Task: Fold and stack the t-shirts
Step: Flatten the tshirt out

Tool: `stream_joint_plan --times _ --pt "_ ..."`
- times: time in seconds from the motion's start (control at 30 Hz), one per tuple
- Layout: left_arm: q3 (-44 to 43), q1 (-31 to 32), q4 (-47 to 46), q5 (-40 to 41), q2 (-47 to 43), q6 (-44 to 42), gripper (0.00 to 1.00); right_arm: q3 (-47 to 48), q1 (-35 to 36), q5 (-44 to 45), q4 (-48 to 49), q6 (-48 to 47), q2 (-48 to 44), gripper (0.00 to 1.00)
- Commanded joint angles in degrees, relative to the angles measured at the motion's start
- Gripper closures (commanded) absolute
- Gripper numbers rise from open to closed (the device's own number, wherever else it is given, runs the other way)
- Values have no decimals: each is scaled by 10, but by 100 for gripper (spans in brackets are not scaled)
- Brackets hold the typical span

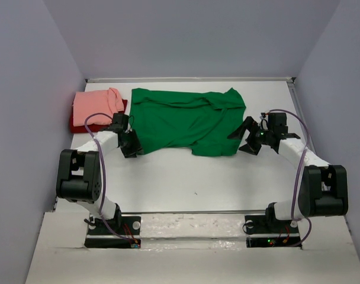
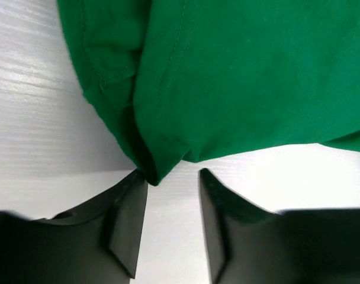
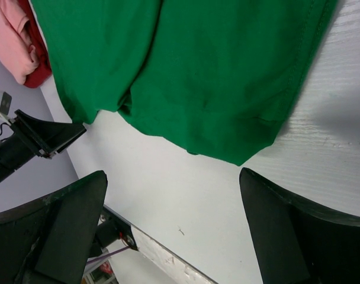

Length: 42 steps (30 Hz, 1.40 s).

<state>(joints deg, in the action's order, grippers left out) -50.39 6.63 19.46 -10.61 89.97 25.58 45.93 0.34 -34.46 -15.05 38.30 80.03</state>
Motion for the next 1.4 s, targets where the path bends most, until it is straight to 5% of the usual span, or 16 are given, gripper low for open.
stream_joint_plan --times 0.0,0.13,0.67,0.87,1.27,1.33,1.37 --pt "-7 4 7 9 -18 0 61 7 -4 4 5 -10 -6 1" --pt "-7 6 12 17 -25 5 69 1 -4 4 12 -9 -1 1" --pt "-16 12 19 52 -7 1 69 -11 -4 5 5 -25 -16 0" --pt "-30 13 36 158 7 5 62 2 -4 -11 1 -38 -22 0" --pt "-39 15 34 147 -2 -3 58 -5 -4 -40 26 -26 -1 0" --pt "-38 15 30 131 1 -4 52 -9 -4 -44 33 -24 -1 0" --pt "-38 15 26 127 -1 -5 41 -11 -4 -52 35 -24 0 0"
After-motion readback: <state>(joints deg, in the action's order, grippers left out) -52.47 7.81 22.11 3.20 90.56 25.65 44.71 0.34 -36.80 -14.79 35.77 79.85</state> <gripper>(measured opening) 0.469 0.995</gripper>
